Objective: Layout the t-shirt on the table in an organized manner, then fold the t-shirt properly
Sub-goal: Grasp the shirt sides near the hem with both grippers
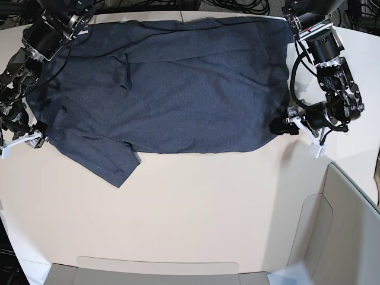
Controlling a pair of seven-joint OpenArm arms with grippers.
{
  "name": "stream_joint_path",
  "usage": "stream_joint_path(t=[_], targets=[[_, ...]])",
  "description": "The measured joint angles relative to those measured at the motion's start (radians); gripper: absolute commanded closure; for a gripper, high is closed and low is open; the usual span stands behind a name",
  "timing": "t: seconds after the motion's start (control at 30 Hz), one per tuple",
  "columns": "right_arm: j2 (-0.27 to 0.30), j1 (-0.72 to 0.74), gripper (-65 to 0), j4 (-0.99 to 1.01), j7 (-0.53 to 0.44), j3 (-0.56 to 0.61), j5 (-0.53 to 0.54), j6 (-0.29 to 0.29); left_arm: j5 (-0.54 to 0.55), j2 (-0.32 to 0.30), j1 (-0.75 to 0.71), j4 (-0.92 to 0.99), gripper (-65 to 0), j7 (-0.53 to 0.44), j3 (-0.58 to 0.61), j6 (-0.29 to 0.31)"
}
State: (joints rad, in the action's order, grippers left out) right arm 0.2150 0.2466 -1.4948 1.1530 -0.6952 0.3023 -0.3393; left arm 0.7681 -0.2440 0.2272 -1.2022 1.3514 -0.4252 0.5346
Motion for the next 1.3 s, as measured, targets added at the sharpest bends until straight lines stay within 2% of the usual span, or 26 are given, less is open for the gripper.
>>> stream_joint_path(t=[0.2,0.33,0.47,0.57,0.83,1.3], targets=[[-0.011,0.000,-39.6,0.000,0.000,0.000,0.000,0.000,0.007,0.034,0.000,0.000,-35.6,-0.010,0.000,0.001],[-0.023,0.000,-39.6,0.000,0.001,0.000,0.000,0.000,0.008,0.045,0.000,0.000,-35.6,-0.010,0.000,0.039],[-0.022,-0.003,-39.6,0.000,0.000,0.000,0.000,0.000,0.008,0.045,0.000,0.000,-35.5,-0.010,0.000,0.050],[-0.022,-0.005,-39.6,0.000,0.000,0.004,0.000,0.000,0.010,0.045,0.000,0.000,-30.2,-0.010,0.000,0.050],[-0.055,-0.006,-39.6,0.002,0.002,0.005,0.001,0.000,-0.005,0.048,-0.003,0.005,-1.1,0.010,0.001,0.043],[-0.066,-0.022,-39.6,0.002,0.000,0.006,0.000,0.000,-0.008,0.050,-0.003,0.007,0.0,0.010,0.001,0.043]])
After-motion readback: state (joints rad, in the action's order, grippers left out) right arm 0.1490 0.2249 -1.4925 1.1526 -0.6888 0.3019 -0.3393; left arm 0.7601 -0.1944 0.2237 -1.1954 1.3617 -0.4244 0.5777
